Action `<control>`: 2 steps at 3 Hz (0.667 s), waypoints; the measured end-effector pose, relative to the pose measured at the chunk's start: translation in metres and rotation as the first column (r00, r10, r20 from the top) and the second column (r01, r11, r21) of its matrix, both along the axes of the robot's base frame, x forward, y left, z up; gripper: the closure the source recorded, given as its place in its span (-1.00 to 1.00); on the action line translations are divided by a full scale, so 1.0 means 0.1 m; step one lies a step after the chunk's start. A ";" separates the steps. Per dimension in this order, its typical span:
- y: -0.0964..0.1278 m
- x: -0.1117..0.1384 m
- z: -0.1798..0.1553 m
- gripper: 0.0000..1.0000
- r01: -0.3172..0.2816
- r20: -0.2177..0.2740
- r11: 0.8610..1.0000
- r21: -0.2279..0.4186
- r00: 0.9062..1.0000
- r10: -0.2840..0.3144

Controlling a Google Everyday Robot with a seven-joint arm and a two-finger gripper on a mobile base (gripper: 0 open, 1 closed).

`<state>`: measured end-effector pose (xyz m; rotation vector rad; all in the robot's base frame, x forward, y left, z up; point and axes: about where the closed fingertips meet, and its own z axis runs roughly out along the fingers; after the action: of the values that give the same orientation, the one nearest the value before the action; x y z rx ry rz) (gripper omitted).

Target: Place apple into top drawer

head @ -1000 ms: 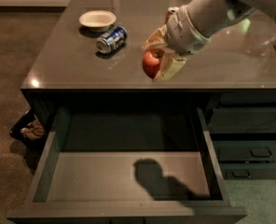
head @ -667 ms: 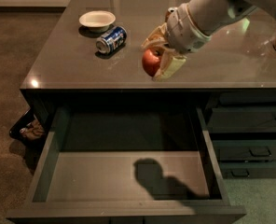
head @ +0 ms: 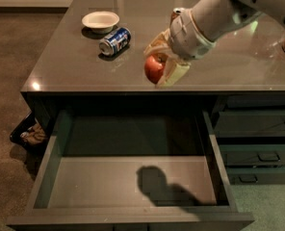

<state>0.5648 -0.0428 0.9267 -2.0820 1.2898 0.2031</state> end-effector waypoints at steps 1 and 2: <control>0.02 -0.37 -0.17 1.00 0.022 -0.010 0.999 0.024 1.000 -0.022; 0.29 -0.54 -0.77 1.00 0.019 0.031 0.997 0.075 0.999 -0.021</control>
Offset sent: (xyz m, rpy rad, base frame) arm -0.0782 0.0248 -0.0841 0.0913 -0.0197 -0.0355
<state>0.5108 -0.0137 0.8493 -2.0005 1.2643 0.2059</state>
